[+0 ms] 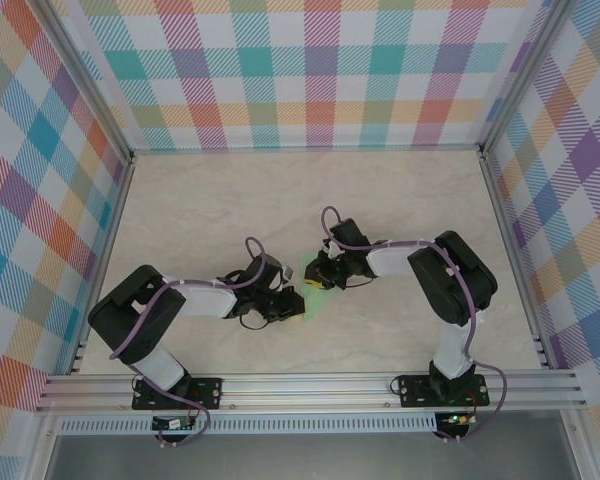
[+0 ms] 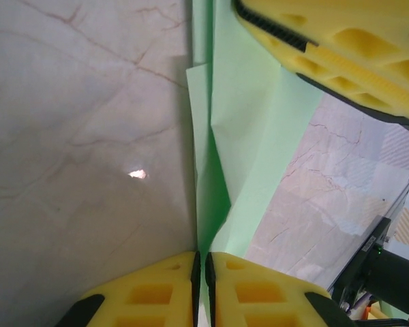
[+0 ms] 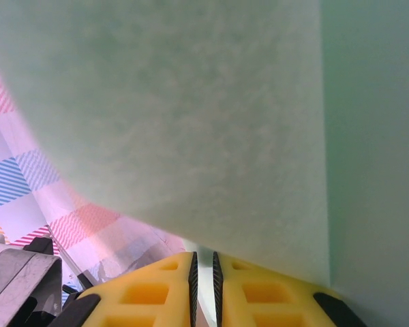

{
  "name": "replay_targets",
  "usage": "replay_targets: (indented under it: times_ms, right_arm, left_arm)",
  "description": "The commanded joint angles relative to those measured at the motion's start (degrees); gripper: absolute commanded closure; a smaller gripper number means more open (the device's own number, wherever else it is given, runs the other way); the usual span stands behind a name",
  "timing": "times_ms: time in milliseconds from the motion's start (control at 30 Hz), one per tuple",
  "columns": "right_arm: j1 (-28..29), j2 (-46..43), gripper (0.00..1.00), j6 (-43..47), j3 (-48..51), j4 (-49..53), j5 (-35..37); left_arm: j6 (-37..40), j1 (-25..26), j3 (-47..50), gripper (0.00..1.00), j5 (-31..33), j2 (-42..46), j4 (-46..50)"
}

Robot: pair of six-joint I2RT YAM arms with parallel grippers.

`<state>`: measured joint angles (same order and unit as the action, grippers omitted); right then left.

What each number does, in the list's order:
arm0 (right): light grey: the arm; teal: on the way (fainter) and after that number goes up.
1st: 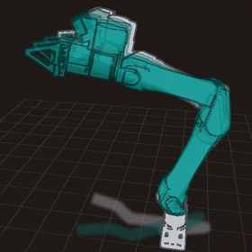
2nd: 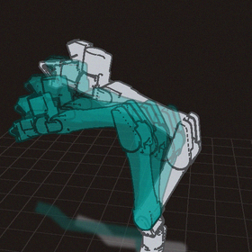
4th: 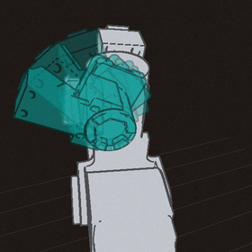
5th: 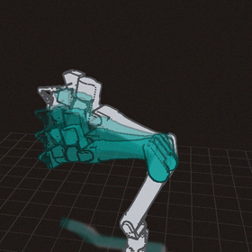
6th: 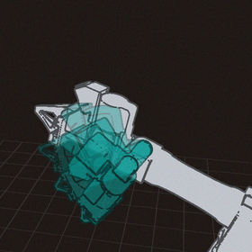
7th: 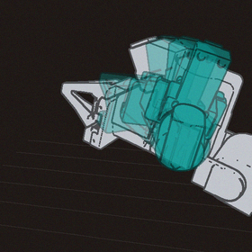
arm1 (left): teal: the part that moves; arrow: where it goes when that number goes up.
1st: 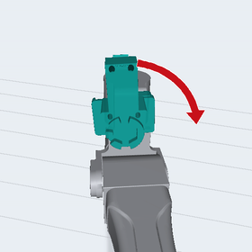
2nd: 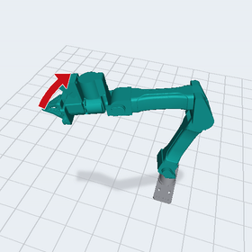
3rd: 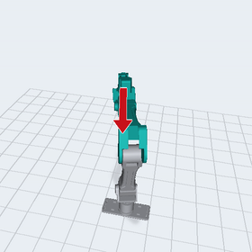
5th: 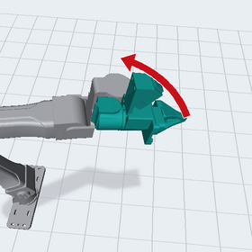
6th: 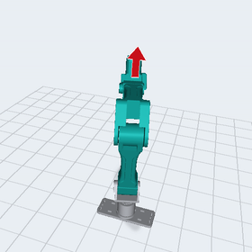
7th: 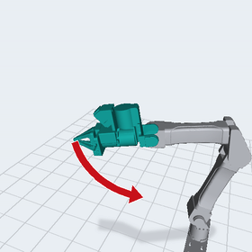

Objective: Fold a paper plane with a square sheet of paper (pick it up from the middle)
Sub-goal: Fourth fold the wing at the center of the table.

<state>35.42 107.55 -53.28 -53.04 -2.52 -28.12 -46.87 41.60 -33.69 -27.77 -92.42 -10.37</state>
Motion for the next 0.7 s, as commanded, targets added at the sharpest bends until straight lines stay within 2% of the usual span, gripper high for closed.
replay_targets:
  times_ms: [0,300,667]
  right_arm:
    - [0.42,1.98,0.83,1.18,1.19,2.9,1.2]
    - [0.43,2.23,0.83,0.95,1.48,2.71,1.14]
    - [0.46,2.32,0.83,0.89,2.45,2.64,1.28]
  left_arm:
    - [1.39,0.86,0.68,0.87,0.7,0.12,5.81]
    - [3.44,1.78,-2.18,0.89,-0.27,-2.5,10.17]
    - [3.98,2.12,-1.99,0.96,-3.91,-2.23,4.79]
